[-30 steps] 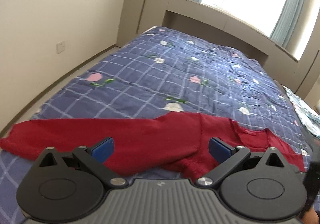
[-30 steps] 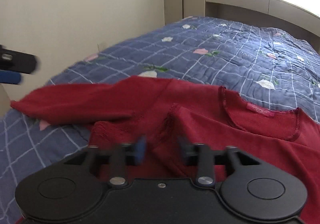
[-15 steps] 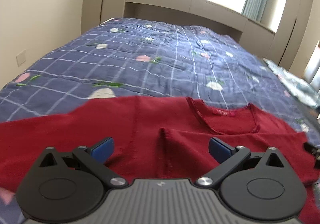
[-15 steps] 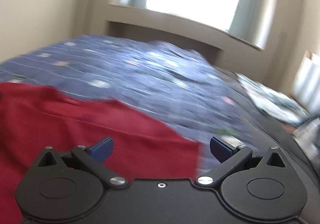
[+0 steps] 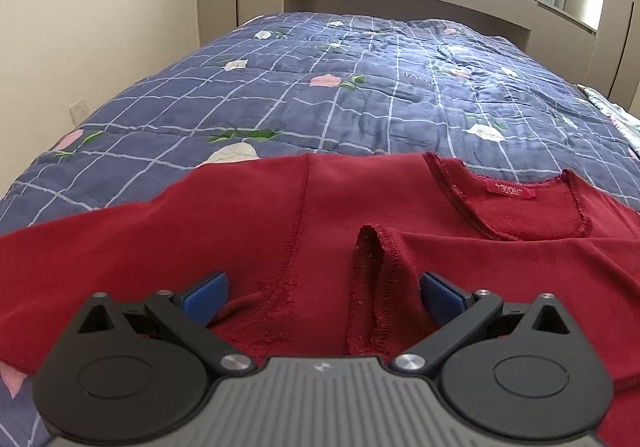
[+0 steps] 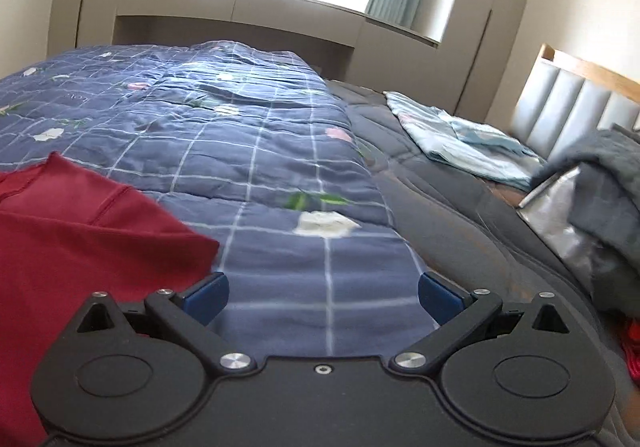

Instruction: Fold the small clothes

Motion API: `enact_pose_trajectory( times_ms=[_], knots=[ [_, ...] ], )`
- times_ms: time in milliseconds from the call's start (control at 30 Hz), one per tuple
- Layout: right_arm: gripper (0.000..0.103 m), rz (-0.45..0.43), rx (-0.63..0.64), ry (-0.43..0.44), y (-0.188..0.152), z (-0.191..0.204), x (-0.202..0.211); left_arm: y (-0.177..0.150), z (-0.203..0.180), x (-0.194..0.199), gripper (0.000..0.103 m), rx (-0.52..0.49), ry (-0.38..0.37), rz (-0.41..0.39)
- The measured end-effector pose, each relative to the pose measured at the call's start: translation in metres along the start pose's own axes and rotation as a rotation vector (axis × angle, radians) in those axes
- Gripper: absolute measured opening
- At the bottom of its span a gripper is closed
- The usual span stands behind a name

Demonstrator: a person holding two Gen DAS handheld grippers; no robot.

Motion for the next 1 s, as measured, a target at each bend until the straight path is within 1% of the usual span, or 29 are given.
enact_pose_trajectory(
  times_ms=[100,200,267,333,367,433,467,600,733,800,833,900,1000],
  knots=[
    [0.102,-0.019,-0.022,0.077,-0.011,-0.003,0.035,0.001,0.001,0.003,0.102,-0.004,-0.014,0.011],
    [0.102,-0.045,-0.004,0.175,-0.031,0.005,0.078,0.0,0.003,0.008,0.103,-0.02,-0.058,0.006],
    [0.102,-0.057,0.038,0.241,-0.044,0.018,0.098,-0.002,0.004,0.012,0.103,-0.039,-0.088,-0.004],
    [0.102,-0.084,0.126,0.265,-0.056,0.037,0.111,-0.005,0.004,0.013,0.103,-0.05,-0.101,-0.007],
    [0.102,-0.092,0.174,0.255,-0.059,0.047,0.113,-0.006,0.005,0.013,0.103,-0.053,-0.103,-0.009],
    [0.102,-0.08,0.262,0.198,-0.065,0.069,0.11,-0.008,0.006,0.013,0.103,-0.052,-0.102,-0.009],
    [0.102,-0.092,0.291,0.168,-0.065,0.078,0.11,-0.008,0.006,0.012,0.103,-0.05,-0.099,-0.005],
    [0.102,-0.174,0.337,0.053,-0.061,0.098,0.107,-0.009,0.007,0.009,0.103,-0.046,-0.089,0.002],
    [0.102,-0.185,0.292,-0.068,-0.056,0.095,0.093,-0.01,0.007,0.006,0.103,-0.047,-0.079,0.003],
    [0.102,-0.175,0.229,-0.135,-0.055,0.086,0.086,-0.01,0.007,0.006,0.103,-0.046,-0.079,0.003],
    [0.102,-0.181,0.186,-0.151,-0.054,0.079,0.087,-0.01,0.007,0.006,0.103,-0.044,-0.079,0.004],
    [0.102,-0.204,0.11,-0.157,-0.053,0.067,0.09,-0.01,0.008,0.005,0.103,-0.045,-0.079,0.007],
    [0.102,-0.216,0.078,-0.107,-0.053,0.059,0.092,-0.01,0.007,0.005,0.103,-0.048,-0.078,0.006]
  ],
)
Point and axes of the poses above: each gripper's, at about its wrist camera, not at the fingertips, and x roughly against the way its jaws point, z to its left, y to its top, the point moved 3 cm from there along -x, roughly the way its jaws point, and after that the axes turned 1 degree about z, right-handed, at the moved point
